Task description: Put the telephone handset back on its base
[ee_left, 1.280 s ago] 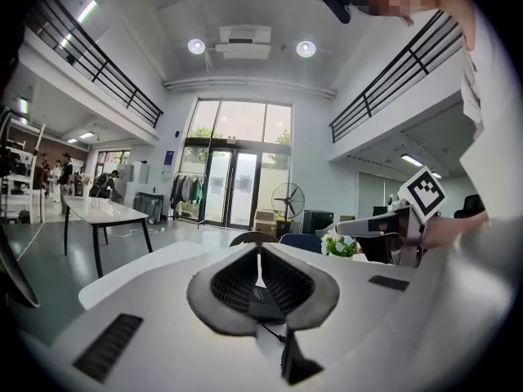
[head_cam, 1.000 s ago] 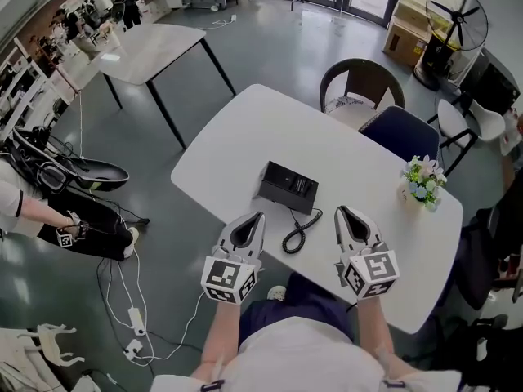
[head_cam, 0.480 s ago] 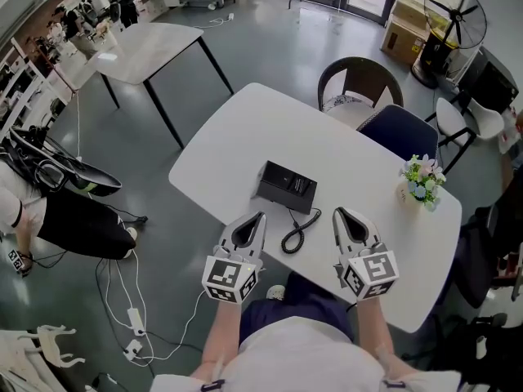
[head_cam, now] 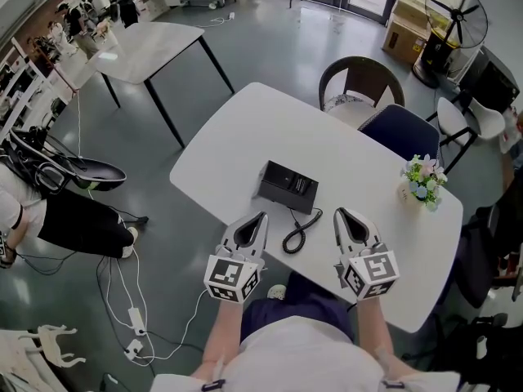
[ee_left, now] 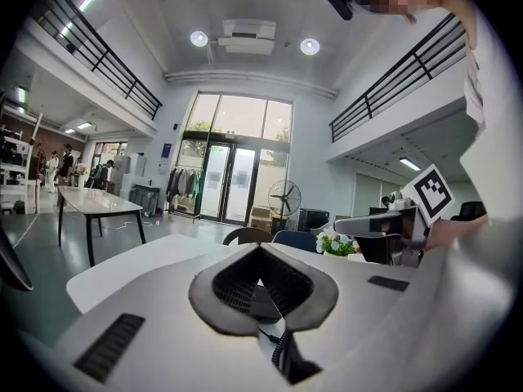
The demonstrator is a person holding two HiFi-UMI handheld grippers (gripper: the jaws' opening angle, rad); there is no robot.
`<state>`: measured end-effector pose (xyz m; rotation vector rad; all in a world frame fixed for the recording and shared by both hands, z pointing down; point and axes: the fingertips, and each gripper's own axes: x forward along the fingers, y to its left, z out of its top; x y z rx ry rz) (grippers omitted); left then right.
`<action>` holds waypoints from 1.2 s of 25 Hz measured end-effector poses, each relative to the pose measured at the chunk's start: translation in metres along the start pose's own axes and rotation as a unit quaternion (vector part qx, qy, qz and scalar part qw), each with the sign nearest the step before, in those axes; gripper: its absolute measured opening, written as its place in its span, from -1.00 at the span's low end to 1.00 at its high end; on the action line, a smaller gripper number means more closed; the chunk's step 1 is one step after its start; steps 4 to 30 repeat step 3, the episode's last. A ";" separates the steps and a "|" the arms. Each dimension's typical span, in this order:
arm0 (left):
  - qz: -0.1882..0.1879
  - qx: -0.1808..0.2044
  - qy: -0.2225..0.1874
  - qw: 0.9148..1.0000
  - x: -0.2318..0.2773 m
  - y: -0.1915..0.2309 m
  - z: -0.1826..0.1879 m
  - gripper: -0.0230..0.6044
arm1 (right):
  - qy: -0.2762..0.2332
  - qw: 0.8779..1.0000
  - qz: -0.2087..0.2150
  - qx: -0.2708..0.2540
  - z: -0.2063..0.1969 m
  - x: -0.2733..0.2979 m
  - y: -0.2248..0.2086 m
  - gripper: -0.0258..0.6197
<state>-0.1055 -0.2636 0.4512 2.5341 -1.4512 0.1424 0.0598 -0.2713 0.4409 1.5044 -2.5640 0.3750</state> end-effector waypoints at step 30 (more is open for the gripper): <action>0.001 -0.002 0.000 1.000 0.001 0.001 0.000 -0.88 | 0.000 1.000 -0.002 0.000 0.001 0.000 -0.002 -0.80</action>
